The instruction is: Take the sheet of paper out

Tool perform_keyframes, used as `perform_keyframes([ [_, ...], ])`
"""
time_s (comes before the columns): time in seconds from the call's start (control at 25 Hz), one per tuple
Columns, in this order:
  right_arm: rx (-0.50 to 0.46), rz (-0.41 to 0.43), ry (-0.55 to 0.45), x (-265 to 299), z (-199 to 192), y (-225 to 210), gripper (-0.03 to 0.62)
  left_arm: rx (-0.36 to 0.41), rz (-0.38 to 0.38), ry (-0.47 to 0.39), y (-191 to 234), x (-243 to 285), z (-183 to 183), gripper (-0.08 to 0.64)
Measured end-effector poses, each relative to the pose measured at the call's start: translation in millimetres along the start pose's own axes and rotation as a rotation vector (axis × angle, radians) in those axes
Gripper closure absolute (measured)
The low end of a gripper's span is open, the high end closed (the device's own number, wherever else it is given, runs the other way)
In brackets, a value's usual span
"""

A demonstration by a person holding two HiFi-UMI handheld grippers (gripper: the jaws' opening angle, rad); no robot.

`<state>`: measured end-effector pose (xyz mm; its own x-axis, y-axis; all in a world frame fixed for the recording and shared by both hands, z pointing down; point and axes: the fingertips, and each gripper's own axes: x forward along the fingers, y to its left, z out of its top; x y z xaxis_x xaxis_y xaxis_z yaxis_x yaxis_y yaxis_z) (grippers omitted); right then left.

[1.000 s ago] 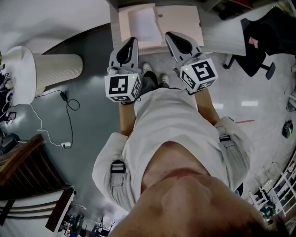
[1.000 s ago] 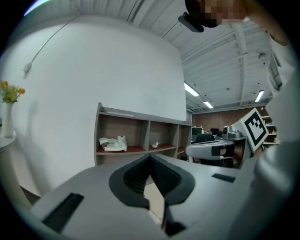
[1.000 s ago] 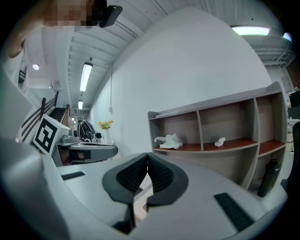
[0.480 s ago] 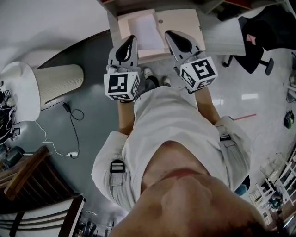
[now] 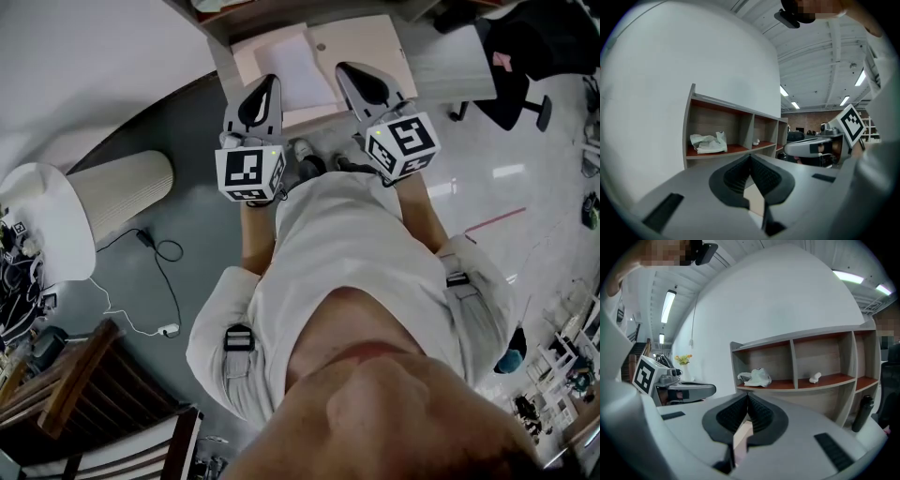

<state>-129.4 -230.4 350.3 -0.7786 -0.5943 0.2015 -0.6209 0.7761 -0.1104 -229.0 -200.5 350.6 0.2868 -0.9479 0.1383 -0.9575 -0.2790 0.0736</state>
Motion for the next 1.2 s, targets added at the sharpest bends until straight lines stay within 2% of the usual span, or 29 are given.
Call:
perform_keyframes([
  [0.16, 0.001, -0.043, 0.012, 4.4, -10.2, -2.4, 0.572, 0.014, -0.038, 0.009, 6.1, 7.9, -11.3, 0.549],
  [0.4, 0.014, -0.095, 0.063, 8.6, -36.2, -7.1, 0.572, -0.004, -0.088, 0.028, 10.9, 16.9, -32.7, 0.549],
  [0.68, 0.047, -0.120, 0.107, 10.0, -65.6, -16.2, 0.571, -0.009, -0.122, 0.069, 10.3, 29.6, -56.9, 0.549],
  [1.0, 0.093, -0.080, 0.094, 16.3, -84.8, -33.9, 0.571, -0.003, -0.113, 0.112, 5.0, 48.0, -81.0, 0.549],
  [1.2, 0.120, -0.025, 0.094, 35.1, -102.2, -46.1, 0.571, -0.019, -0.106, 0.160, 6.7, 63.5, -100.5, 0.549],
])
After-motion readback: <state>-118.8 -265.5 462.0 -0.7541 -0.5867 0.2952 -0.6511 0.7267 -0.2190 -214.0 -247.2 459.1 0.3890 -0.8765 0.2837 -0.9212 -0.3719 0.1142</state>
